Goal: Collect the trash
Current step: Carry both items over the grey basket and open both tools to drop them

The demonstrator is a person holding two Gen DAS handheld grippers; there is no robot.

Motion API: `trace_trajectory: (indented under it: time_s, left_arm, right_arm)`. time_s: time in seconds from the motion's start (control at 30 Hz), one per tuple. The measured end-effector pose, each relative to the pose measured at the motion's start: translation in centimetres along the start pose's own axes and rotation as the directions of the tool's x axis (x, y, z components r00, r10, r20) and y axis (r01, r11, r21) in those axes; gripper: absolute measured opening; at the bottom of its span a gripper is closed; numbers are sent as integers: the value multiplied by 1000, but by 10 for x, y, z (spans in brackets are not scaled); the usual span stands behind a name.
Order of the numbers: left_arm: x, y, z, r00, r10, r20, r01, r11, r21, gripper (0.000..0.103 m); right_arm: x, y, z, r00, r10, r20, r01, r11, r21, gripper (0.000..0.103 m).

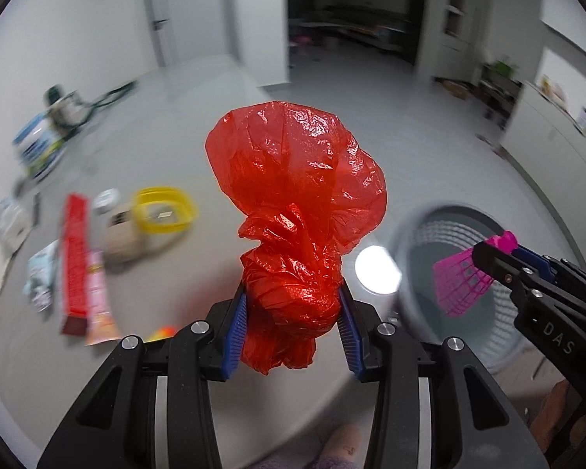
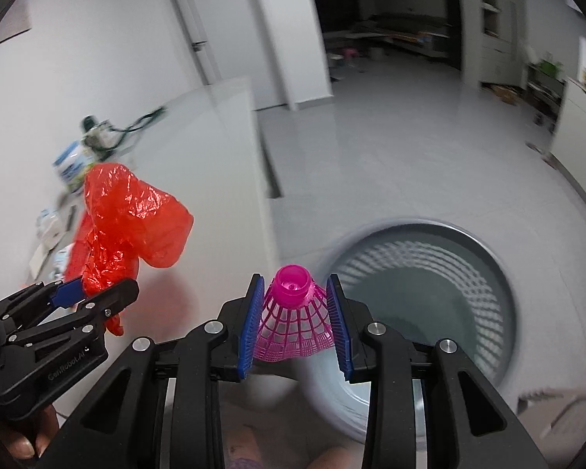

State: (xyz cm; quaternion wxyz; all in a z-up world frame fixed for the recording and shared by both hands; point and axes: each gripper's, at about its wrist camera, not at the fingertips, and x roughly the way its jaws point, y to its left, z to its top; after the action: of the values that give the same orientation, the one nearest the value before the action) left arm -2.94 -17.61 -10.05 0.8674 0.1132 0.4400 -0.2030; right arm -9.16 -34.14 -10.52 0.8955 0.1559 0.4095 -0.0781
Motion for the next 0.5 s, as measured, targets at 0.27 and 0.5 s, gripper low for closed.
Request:
trace_trajectory:
  time_s: [0.27,0.5]
  left_arm:
    - [31,-93,-5,989,-123,-77,134,979,154,42]
    - [60,-130,-12,977,-149,-152,180,959,219,42]
  right_arm:
    - [-1,-85,-25,995,-85,-47,90,989,119,32]
    - [17,-119,-31,993,-83,-79,95,982,163,32]
